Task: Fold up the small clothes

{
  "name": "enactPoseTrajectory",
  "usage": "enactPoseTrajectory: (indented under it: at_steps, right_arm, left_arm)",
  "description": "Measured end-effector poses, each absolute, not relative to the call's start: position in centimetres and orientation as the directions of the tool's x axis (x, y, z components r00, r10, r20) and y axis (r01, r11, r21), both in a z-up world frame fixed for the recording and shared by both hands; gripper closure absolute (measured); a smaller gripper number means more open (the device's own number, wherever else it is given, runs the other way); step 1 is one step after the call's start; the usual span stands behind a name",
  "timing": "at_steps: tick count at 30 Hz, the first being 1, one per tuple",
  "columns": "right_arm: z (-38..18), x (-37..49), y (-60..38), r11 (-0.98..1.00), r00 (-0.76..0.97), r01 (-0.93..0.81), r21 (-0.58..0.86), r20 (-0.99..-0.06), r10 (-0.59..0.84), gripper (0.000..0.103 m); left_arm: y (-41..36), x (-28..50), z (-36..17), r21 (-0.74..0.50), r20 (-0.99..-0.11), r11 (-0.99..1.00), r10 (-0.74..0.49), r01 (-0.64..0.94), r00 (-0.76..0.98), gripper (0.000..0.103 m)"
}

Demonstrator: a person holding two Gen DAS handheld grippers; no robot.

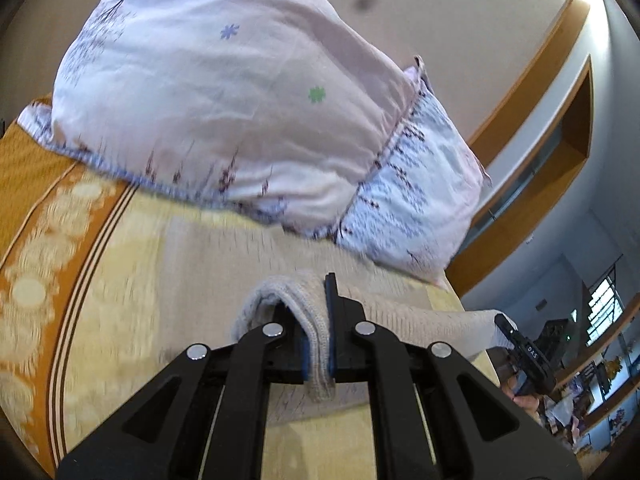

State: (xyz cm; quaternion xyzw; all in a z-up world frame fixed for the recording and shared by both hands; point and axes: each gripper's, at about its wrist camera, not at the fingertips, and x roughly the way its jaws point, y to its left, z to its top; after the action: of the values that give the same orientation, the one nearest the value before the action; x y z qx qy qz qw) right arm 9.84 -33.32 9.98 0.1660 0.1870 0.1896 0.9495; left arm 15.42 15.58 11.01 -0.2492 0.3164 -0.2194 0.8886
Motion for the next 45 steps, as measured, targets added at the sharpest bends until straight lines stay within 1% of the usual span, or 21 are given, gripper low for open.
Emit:
enactPoseTrajectory:
  at_steps: [4,7,13,18,19,20,22,23,24,25,26,27,30,33,36,39,41,45]
  right_arm:
    - [9.3,13.1,-33.3,0.87,0.854,-0.264,0.417,-0.317,0.411,0.095]
    - [8.1,15.6,-33.5,0.865,0.842,-0.227,0.448,-0.355,0.405,0.095]
    - [4.6,20.8,-34.2,0.845,0.788,-0.111,0.524,-0.472,0.396,0.095]
    - [2.3,24.5,-34.1,0.844,0.737,-0.006,0.536,-0.568,0.366,0.095]
    - [2.1,24.9,-34.1,0.841,0.725,0.014,0.541,-0.585,0.364,0.093]
    - [2.0,25.6,-34.1,0.832,0.708,0.035,0.554,-0.601,0.37,0.091]
    - [2.2,26.2,-34.2,0.81,0.7,0.04,0.585,-0.595,0.394,0.075]
    - [2.5,26.2,-34.2,0.806,0.707,0.033,0.591,-0.584,0.399,0.071]
    - [3.0,26.0,-34.2,0.806,0.717,0.023,0.591,-0.572,0.398,0.063]
    - [3.7,25.6,-34.1,0.814,0.736,0.006,0.581,-0.554,0.39,0.053]
    - [4.6,24.9,-34.1,0.827,0.759,-0.008,0.562,-0.536,0.371,0.05]
    - [5.1,24.5,-34.2,0.836,0.771,-0.014,0.549,-0.526,0.358,0.048]
    - [6.5,22.4,-34.5,0.861,0.794,-0.039,0.508,-0.507,0.336,0.048]
    - [6.9,20.1,-34.9,0.897,0.802,-0.044,0.439,-0.52,0.294,0.049]
    - [6.2,18.0,-35.5,0.922,0.79,-0.042,0.385,-0.552,0.266,0.05]
    - [5.0,17.1,-35.7,0.941,0.763,-0.039,0.336,-0.598,0.245,0.057]
    - [4.1,16.6,-36.0,0.947,0.746,-0.033,0.321,-0.623,0.237,0.058]
    - [3.0,16.2,-36.3,0.95,0.725,-0.027,0.31,-0.648,0.232,0.06]
  left_arm:
    - [15.2,18.8,10.7,-0.578,-0.477,0.793,-0.52,0.193,0.709,0.097]
    - [15.0,21.2,9.4,-0.574,-0.503,0.802,-0.505,0.165,0.701,0.097]
    - [14.7,25.8,5.3,-0.601,-0.57,0.795,-0.499,0.083,0.653,0.097]
    - [14.6,28.5,2.4,-0.626,-0.618,0.78,-0.502,0.007,0.605,0.096]
    - [14.6,28.8,2.0,-0.632,-0.623,0.775,-0.504,-0.006,0.599,0.096]
    - [14.7,29.1,1.6,-0.641,-0.625,0.767,-0.507,-0.02,0.594,0.095]
    - [14.8,29.6,1.1,-0.665,-0.62,0.746,-0.522,-0.039,0.586,0.092]
    - [14.9,29.7,1.1,-0.671,-0.616,0.741,-0.525,-0.042,0.587,0.086]
    - [15.1,29.6,1.4,-0.674,-0.61,0.737,-0.52,-0.048,0.598,0.073]
    - [15.4,29.4,1.8,-0.675,-0.601,0.736,-0.511,-0.05,0.615,0.065]
    - [15.8,29.1,2.3,-0.676,-0.588,0.735,-0.499,-0.048,0.637,0.057]
    - [16.2,28.8,2.7,-0.676,-0.579,0.735,-0.493,-0.045,0.649,0.055]
    - [17.5,27.3,3.9,-0.678,-0.561,0.734,-0.498,-0.023,0.662,0.055]
    - [17.8,25.4,4.4,-0.645,-0.576,0.764,-0.497,0.012,0.648,0.055]
    - [17.6,23.9,4.5,-0.597,-0.608,0.801,-0.483,0.039,0.63,0.055]
    - [17.0,22.3,4.2,-0.521,-0.65,0.85,-0.453,0.076,0.61,0.055]
    - [16.7,21.5,4.0,-0.483,-0.671,0.871,-0.437,0.095,0.599,0.055]
    - [16.1,20.7,3.2,-0.443,-0.697,0.891,-0.414,0.102,0.585,0.055]
